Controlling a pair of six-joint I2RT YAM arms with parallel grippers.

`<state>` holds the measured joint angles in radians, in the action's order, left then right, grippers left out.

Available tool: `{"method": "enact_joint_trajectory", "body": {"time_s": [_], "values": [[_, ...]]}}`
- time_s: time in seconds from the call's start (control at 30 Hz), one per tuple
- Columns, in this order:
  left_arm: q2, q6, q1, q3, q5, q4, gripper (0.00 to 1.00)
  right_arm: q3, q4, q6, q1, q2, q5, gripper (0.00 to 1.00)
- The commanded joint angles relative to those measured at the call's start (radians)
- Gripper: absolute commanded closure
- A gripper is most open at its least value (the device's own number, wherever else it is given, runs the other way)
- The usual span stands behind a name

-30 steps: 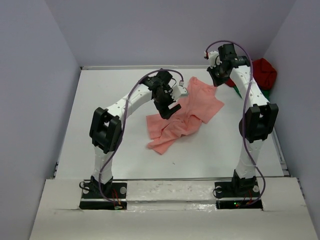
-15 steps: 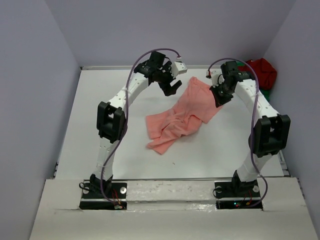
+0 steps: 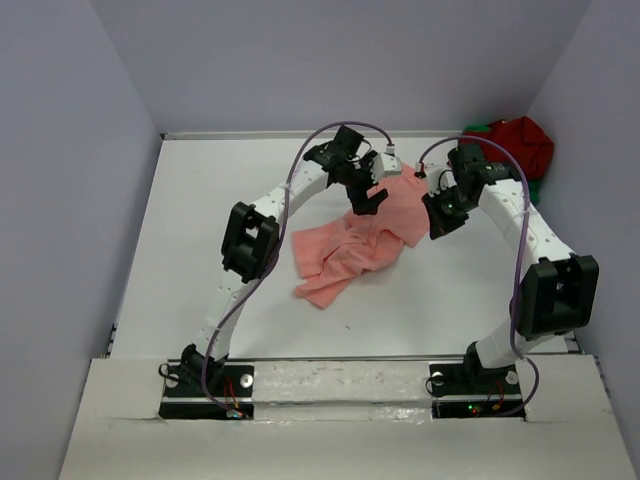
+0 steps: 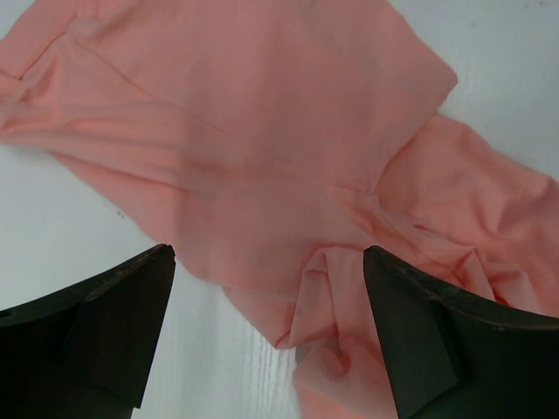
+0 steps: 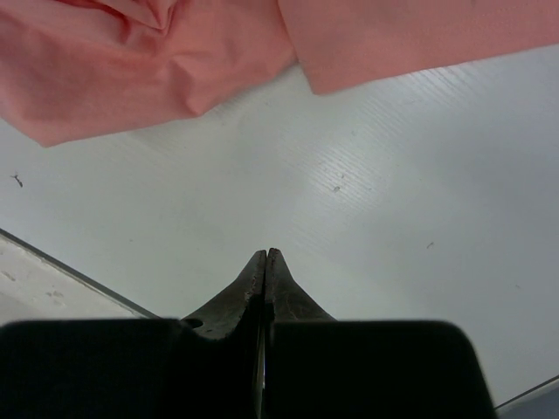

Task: Fold and stack the t-shirts
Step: Rotate the tshirt 90 degrees

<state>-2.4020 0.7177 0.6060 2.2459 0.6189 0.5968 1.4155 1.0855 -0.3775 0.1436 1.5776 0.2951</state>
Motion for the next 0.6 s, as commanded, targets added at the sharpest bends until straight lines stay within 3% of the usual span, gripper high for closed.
{"method": "enact_joint_trajectory", "body": {"time_s": [0.0,0.17,0.57], "values": [[-0.018,0.012,0.018,0.043,0.061,-0.055,0.01,0.005,0.008,-0.009,0.002,-0.016,0.027,1.0],[-0.109,-0.014,0.063,0.13,-0.019,-0.055,0.01,0.008,0.023,-0.011,0.002,-0.013,0.032,1.0],[-0.195,-0.066,0.1,0.162,-0.194,-0.008,0.01,-0.001,0.044,-0.018,0.002,0.001,0.064,1.0]]}}
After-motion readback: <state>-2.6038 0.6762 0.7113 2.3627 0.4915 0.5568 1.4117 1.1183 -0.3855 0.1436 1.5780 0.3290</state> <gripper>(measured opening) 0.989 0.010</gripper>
